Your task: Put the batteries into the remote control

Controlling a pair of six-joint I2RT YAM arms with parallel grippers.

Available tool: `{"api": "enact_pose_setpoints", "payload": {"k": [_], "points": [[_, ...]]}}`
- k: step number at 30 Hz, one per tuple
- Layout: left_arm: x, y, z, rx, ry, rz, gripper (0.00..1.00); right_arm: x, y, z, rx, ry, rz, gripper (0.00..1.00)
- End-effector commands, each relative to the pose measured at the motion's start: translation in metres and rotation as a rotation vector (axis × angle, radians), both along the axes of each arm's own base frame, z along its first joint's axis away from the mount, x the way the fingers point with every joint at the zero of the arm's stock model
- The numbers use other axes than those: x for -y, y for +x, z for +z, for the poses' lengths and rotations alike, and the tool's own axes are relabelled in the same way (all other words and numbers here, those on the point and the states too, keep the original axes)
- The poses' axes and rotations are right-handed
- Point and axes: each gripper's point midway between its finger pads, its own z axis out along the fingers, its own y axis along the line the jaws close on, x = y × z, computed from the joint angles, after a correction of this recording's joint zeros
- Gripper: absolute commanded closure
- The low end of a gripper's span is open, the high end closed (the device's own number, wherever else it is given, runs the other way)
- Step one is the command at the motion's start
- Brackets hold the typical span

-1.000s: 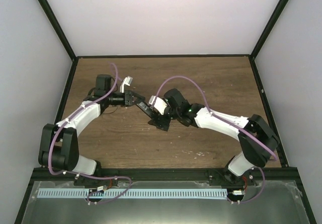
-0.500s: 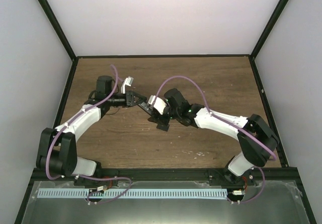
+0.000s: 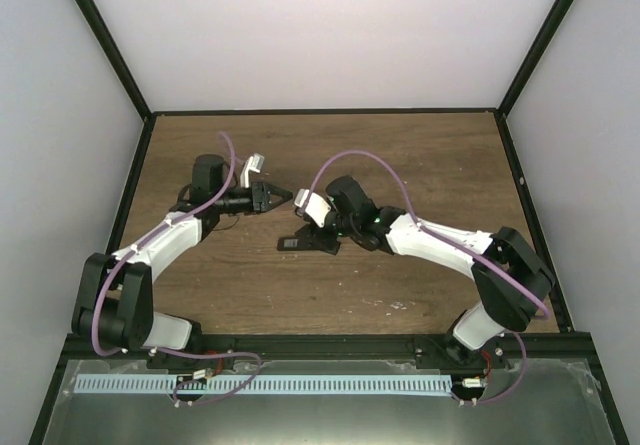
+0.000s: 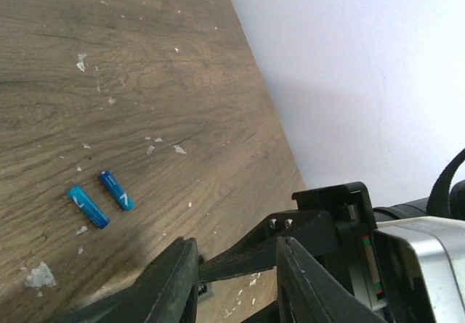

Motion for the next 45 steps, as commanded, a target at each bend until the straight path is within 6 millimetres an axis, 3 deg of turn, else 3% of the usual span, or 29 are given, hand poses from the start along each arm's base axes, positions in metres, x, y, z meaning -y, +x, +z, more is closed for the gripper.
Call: {"api": "enact_pose_setpoints", "payload": {"k": [1,7,17,28,36,45], "points": [[-0.001,0.006,0.006,0.043,-0.022,0.041,0.67,-0.003,0.001,0.019,0.019,0.038,-0.022,0.66],[-0.002,0.010,0.002,0.045,-0.013,0.065,0.67,0.001,0.004,0.011,0.015,0.015,-0.045,0.65],[-0.011,0.016,-0.002,0.061,0.058,0.108,0.64,0.004,-0.006,-0.008,-0.023,-0.024,-0.008,0.41],[-0.040,0.030,0.002,0.052,0.065,0.205,0.63,0.010,-0.032,-0.057,-0.211,-0.071,0.024,0.43],[-0.046,0.030,0.000,0.042,0.071,0.214,0.63,0.009,-0.042,-0.096,-0.357,-0.147,0.028,0.45],[-0.048,0.026,-0.002,0.033,0.073,0.215,0.63,0.010,-0.047,-0.113,-0.426,-0.188,0.024,0.47]]}}
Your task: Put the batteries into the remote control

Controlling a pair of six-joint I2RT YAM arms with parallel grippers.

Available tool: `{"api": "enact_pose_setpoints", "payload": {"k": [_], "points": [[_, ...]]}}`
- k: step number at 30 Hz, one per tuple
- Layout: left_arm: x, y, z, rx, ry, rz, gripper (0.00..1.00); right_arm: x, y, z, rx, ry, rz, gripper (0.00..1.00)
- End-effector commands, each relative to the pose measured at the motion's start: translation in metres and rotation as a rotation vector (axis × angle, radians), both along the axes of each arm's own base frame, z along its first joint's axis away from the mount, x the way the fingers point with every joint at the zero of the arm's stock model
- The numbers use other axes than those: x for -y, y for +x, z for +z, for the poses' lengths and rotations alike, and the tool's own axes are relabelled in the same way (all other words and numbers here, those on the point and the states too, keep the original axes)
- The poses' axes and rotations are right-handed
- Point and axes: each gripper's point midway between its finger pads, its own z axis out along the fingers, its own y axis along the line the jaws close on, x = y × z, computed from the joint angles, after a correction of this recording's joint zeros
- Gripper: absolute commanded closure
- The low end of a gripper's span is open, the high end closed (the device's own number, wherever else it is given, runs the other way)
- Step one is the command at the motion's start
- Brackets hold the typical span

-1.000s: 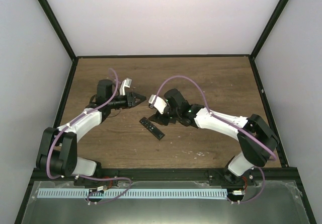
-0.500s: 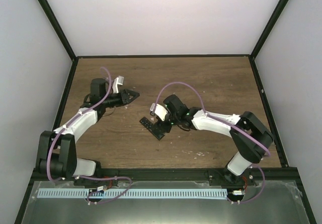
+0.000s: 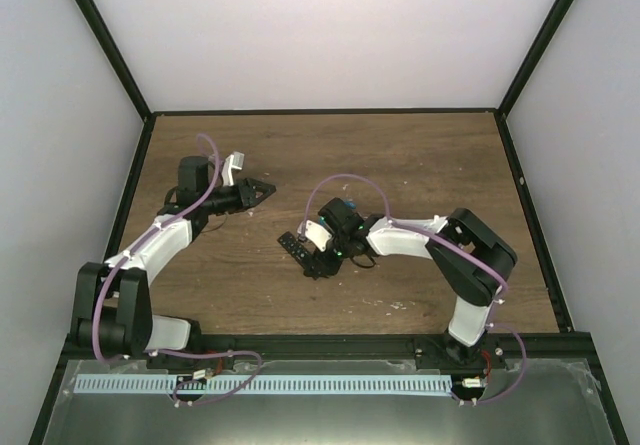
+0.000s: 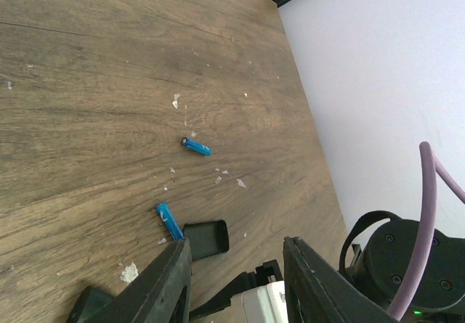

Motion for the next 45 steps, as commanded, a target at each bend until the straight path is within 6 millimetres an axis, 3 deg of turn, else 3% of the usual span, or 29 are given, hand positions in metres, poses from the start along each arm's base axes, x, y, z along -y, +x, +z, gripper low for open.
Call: {"api": "enact_pose_setpoints", "payload": {"k": [1,15,21,26,34,39,45], "points": [[-0.003,-0.001,0.012,0.045,0.000,-0.003,0.63,-0.009,-0.002,0.002,-0.038,0.002,0.007,0.50],[-0.007,-0.005,0.010,0.040,0.002,0.006,0.63,-0.007,-0.009,-0.009,-0.097,-0.022,0.010,0.88],[-0.012,-0.004,0.012,0.027,-0.016,0.040,0.63,-0.005,0.000,0.007,-0.030,-0.008,-0.023,0.99],[-0.023,0.000,0.024,0.024,-0.021,0.125,0.63,-0.001,0.012,0.038,0.061,0.031,-0.089,0.99],[-0.050,0.003,0.027,-0.202,-0.157,0.439,0.61,0.028,0.059,0.099,0.378,0.019,-0.286,0.99],[-0.061,-0.003,0.028,-0.283,-0.267,0.574,0.56,0.037,0.078,0.104,0.483,-0.048,-0.332,0.99],[-0.050,-0.006,0.039,-0.313,-0.282,0.609,0.47,0.028,0.088,0.109,0.593,-0.092,-0.321,0.99]]}}
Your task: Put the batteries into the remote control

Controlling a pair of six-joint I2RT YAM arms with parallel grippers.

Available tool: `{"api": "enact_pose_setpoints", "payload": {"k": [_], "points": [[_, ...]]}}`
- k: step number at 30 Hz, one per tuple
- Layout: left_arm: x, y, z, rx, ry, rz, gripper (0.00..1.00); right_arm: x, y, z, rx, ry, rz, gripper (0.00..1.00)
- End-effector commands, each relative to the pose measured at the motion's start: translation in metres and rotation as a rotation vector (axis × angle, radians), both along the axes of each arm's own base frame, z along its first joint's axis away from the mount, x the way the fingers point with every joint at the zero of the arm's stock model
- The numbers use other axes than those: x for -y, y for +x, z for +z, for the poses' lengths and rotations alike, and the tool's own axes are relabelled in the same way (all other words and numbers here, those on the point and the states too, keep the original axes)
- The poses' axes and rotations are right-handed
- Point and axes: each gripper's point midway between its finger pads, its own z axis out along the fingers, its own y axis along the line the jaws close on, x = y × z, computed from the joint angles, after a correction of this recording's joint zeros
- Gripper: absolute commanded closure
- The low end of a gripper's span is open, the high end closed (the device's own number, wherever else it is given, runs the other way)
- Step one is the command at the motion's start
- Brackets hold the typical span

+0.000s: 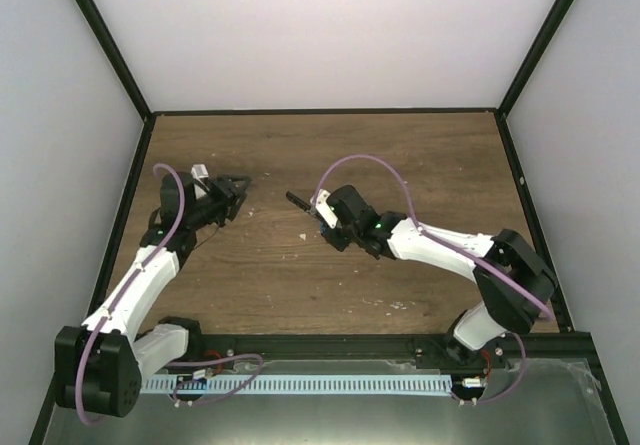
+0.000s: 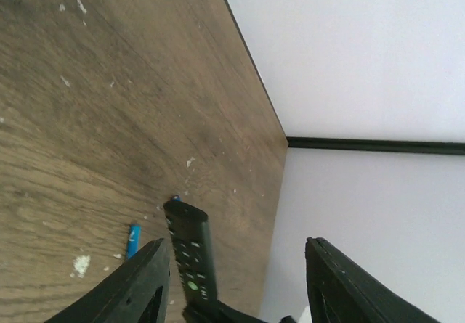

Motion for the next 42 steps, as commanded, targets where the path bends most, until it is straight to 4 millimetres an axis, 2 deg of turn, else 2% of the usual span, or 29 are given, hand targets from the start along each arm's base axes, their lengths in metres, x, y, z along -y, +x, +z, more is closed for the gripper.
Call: {"api": "enact_pose_setpoints", "payload": {"k": [1,9,22,29,37,42], "points": [[0.005,0.002,0.014,-0.029,-0.050,0.072,0.46,-0.015,0.017,0.027,0.161,-0.031,-0.007,0.99],[0.029,-0.001,-0.011,-0.154,-0.090,0.035,0.45,-0.030,0.022,0.039,0.319,-0.100,0.005,0.99],[0.059,-0.002,-0.039,-0.244,-0.119,-0.009,0.45,-0.062,0.011,0.035,0.432,-0.178,0.070,0.99],[0.060,-0.002,-0.049,-0.267,-0.104,-0.010,0.45,-0.069,0.007,0.043,0.486,-0.187,0.073,0.99],[0.059,-0.005,-0.053,-0.278,-0.092,-0.012,0.45,-0.062,0.013,0.033,0.519,-0.274,0.044,0.99],[0.059,-0.006,-0.058,-0.295,-0.082,-0.016,0.45,-0.060,0.013,0.038,0.531,-0.265,0.037,0.99]]}}
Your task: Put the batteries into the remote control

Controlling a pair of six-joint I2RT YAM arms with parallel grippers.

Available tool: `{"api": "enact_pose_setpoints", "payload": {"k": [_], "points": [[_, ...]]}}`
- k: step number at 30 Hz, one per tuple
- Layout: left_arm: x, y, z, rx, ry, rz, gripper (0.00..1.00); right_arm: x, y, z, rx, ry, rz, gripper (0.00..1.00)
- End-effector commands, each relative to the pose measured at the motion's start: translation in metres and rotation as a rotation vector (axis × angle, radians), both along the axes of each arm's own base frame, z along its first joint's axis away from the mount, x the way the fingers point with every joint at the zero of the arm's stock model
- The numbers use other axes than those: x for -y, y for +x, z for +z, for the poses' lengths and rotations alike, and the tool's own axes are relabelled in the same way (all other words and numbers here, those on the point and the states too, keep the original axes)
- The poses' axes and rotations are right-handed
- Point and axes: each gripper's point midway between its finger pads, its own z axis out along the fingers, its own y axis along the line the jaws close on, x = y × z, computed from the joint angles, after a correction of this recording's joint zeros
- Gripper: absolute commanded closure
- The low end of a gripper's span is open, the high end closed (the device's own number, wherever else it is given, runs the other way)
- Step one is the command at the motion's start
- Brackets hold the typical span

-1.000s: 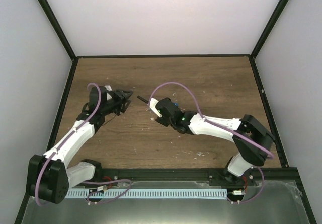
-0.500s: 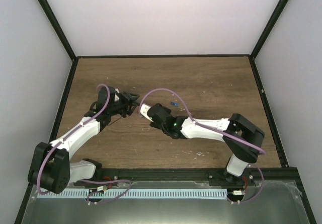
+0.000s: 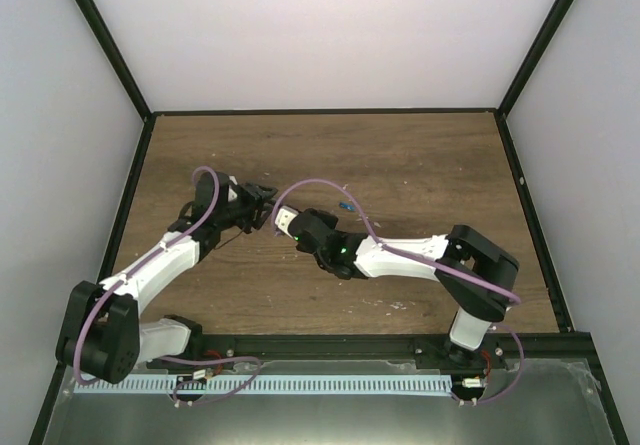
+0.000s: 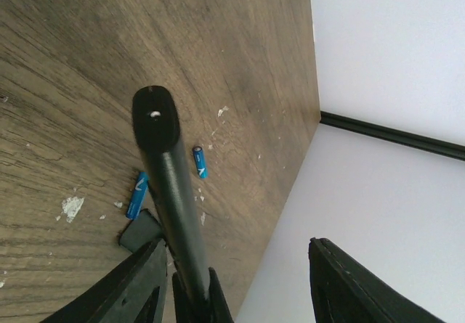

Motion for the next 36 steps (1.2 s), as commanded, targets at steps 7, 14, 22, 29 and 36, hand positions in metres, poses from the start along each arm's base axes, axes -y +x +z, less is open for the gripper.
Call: {"api": "enact_pose_setpoints", "payload": {"k": [7,14,22,29,36], "points": [[-0.002,-0.004,-0.026,-0.074,0.027,0.010,0.45,-0.010,0.002,0.039,0.090,0.084,-0.003,0.99],[-0.005,-0.001,-0.030,-0.073,0.047,0.030,0.48,-0.018,-0.008,0.039,0.088,0.087,0.041,0.99],[-0.005,0.002,-0.030,-0.067,0.046,0.031,0.66,-0.015,-0.008,0.024,0.087,0.029,0.027,0.99],[-0.002,0.005,-0.026,-0.052,0.038,0.018,0.76,-0.012,-0.006,0.015,0.090,-0.010,0.014,0.99],[0.000,0.006,-0.027,-0.046,0.034,0.009,0.86,-0.010,-0.006,0.018,0.102,0.001,0.007,0.99]]}}
